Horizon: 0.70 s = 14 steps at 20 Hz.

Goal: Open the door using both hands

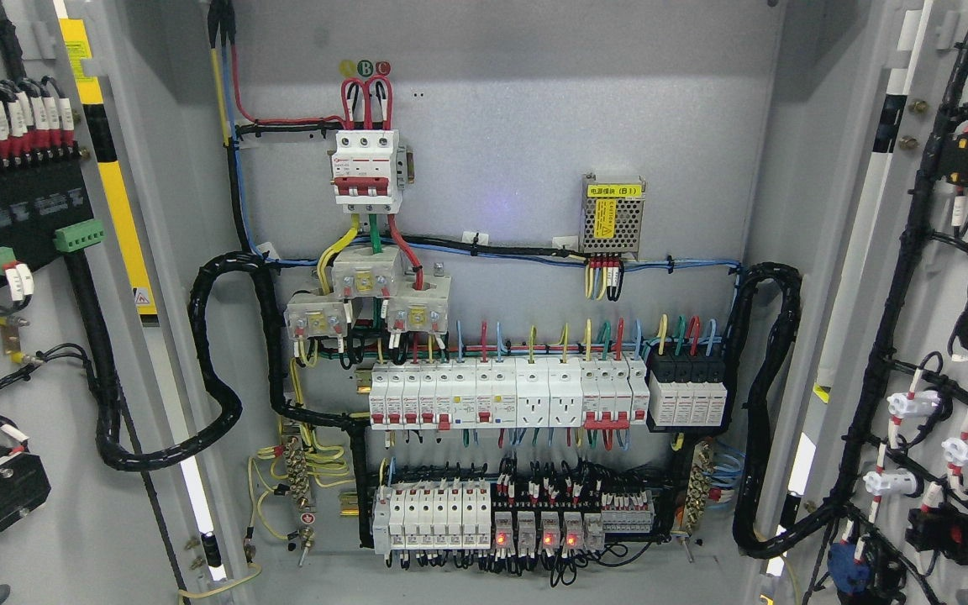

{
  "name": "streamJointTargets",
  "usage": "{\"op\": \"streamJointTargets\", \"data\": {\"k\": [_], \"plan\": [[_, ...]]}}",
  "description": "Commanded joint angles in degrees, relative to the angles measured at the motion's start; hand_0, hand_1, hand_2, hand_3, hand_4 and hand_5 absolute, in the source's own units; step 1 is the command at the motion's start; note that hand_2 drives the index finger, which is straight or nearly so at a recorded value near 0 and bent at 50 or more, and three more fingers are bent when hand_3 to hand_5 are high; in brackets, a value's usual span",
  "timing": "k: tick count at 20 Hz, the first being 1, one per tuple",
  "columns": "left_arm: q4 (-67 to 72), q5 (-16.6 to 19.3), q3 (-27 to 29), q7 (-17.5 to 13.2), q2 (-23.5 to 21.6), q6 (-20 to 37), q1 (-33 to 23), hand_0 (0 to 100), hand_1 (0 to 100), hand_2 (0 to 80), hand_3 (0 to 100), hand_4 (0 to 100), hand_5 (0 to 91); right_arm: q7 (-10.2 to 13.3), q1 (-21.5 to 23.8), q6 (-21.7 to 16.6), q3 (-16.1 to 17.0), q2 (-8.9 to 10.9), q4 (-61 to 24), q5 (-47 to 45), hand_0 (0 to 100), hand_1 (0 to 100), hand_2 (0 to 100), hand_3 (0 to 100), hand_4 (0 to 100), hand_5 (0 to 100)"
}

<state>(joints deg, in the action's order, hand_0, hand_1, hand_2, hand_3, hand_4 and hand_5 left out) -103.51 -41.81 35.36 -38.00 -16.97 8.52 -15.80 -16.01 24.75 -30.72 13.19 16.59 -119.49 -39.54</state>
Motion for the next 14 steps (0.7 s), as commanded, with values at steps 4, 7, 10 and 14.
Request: {"op": "streamJointTargets", "data": {"k": [4, 7, 10, 14], "plan": [[8.05, -5.21, 5.60, 0.03, -6.85, -6.59, 1.12, 12, 56, 0.0, 0, 0, 0.0, 0.02, 0.83, 0.13, 3.33, 0.11, 0.05, -1.33, 0, 50, 4, 0, 0, 0], [9.90, -5.47, 6.83, -0.06, -8.17, -6.59, 1.21, 12, 56, 0.0, 0, 0, 0.0, 0.02, 1.01, 0.13, 4.65, 0.37, -0.22, -1.33, 0, 50, 4, 0, 0, 0], [10.78, -5.47, 6.83, -0.32, -8.87, -6.50, 1.74, 12, 56, 0.0, 0, 0, 0.0, 0.02, 1.79, 0.05, 4.48, 1.16, -0.22, -1.42, 0, 50, 4, 0, 0, 0], [13.50, -5.56, 6.48, -0.50, -10.36, -6.59, 4.11, 12, 56, 0.0, 0, 0, 0.0, 0.02, 3.02, -0.39, 4.48, 3.09, -0.22, -1.42, 0, 50, 4, 0, 0, 0]]}}
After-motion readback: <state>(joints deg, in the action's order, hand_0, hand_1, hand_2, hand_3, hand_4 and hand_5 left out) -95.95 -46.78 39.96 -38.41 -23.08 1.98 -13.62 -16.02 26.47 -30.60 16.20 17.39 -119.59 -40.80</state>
